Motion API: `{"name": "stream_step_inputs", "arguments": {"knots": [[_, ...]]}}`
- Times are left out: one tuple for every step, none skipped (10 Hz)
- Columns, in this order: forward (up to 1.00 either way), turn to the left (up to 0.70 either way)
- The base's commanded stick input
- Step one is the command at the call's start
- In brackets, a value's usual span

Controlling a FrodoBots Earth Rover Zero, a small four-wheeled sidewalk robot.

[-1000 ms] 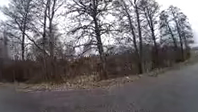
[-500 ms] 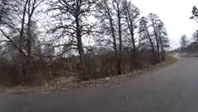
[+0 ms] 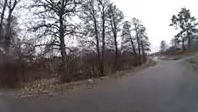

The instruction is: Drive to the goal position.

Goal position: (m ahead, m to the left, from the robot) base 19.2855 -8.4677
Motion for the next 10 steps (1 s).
{"name": "stream_step_inputs", "arguments": {"knots": [[0.0,0.0],[0.0,0.0],[0.0,0.0],[0.0,0.0],[0.0,0.0],[0.0,0.0],[0.0,0.0],[0.0,0.0],[0.0,0.0],[0.39,0.0]]}}
